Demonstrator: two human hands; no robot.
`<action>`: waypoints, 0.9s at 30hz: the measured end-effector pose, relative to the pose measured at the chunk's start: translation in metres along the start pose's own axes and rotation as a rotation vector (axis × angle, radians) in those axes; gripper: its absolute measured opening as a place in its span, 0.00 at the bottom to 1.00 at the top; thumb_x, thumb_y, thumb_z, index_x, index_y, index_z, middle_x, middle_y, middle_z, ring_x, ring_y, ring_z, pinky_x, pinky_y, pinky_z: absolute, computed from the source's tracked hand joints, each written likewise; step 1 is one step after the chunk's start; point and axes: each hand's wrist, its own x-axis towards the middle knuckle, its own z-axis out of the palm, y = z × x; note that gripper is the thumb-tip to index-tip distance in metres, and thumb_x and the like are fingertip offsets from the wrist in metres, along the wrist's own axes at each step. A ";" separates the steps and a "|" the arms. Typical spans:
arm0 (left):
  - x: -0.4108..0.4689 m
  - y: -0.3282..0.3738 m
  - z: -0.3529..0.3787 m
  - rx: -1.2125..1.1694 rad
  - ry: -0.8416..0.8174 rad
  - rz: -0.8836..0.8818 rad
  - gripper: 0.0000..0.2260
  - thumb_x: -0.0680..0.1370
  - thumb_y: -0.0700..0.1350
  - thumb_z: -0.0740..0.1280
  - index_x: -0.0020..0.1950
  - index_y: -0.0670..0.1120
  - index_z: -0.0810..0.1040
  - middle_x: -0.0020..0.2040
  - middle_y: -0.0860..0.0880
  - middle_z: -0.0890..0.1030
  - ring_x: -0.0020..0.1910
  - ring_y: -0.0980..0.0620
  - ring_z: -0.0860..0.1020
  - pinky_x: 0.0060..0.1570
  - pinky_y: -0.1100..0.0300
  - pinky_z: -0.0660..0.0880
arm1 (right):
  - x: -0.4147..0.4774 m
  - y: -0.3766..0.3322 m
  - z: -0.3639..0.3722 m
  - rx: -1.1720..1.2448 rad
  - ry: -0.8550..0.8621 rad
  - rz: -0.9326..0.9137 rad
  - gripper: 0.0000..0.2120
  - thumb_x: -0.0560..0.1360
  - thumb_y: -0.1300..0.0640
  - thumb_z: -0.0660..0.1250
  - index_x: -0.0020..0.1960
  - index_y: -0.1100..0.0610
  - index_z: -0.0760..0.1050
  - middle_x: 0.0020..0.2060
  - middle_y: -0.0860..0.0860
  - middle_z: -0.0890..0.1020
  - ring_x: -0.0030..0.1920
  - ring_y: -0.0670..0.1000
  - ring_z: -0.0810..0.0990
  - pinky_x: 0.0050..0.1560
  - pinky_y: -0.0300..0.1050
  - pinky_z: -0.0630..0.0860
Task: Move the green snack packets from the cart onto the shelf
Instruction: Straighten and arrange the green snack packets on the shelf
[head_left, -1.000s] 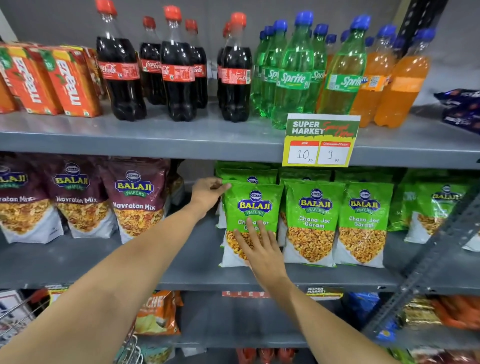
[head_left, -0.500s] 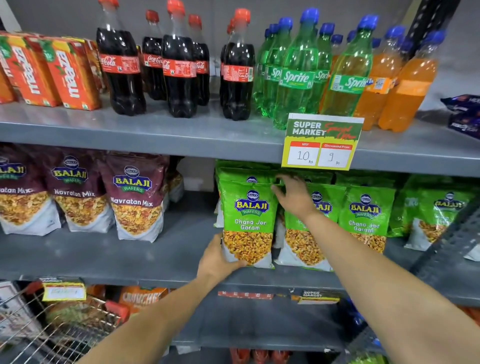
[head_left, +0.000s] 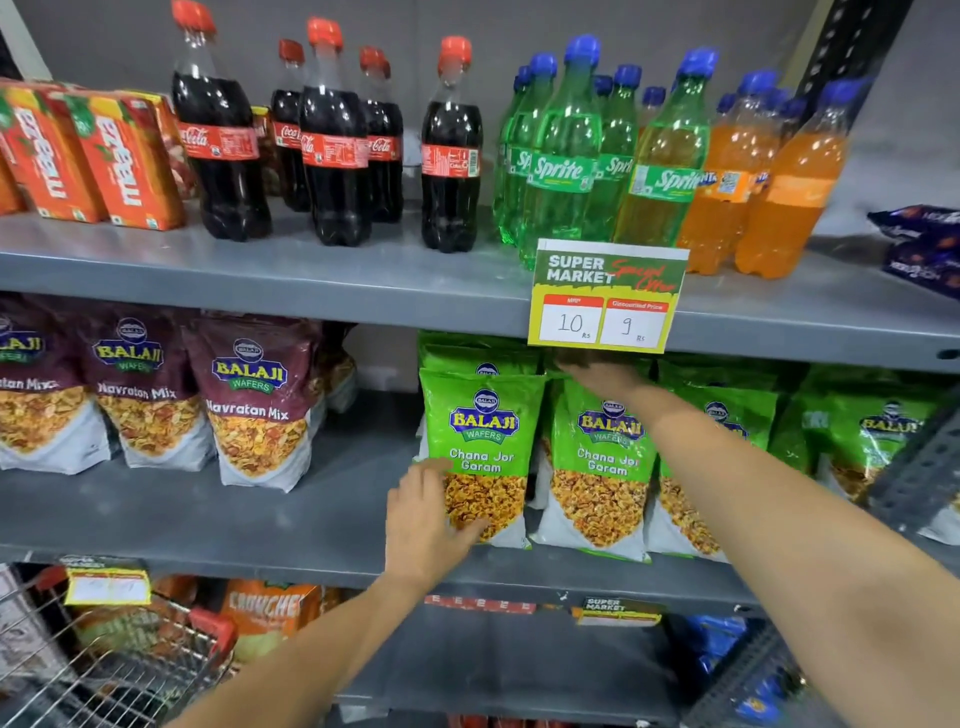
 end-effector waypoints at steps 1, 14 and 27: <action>-0.004 0.012 0.001 0.007 -0.011 0.092 0.29 0.64 0.56 0.76 0.58 0.47 0.70 0.53 0.48 0.77 0.51 0.47 0.77 0.47 0.52 0.75 | 0.002 0.008 -0.004 -0.047 -0.057 0.037 0.30 0.80 0.41 0.52 0.76 0.56 0.55 0.75 0.57 0.61 0.74 0.58 0.62 0.71 0.46 0.59; 0.012 0.099 0.072 -0.393 -0.697 -0.450 0.24 0.76 0.43 0.70 0.68 0.42 0.63 0.44 0.41 0.82 0.27 0.51 0.80 0.28 0.57 0.81 | -0.005 0.033 -0.017 -0.203 -0.072 -0.196 0.16 0.81 0.45 0.52 0.64 0.49 0.67 0.66 0.53 0.74 0.63 0.55 0.74 0.63 0.48 0.68; -0.004 0.112 0.066 -0.024 -0.487 -0.375 0.18 0.73 0.59 0.68 0.40 0.45 0.71 0.34 0.47 0.77 0.33 0.49 0.79 0.33 0.56 0.79 | 0.011 0.089 -0.043 -0.179 -0.011 -0.174 0.14 0.79 0.46 0.55 0.63 0.47 0.69 0.62 0.54 0.75 0.62 0.55 0.74 0.63 0.47 0.69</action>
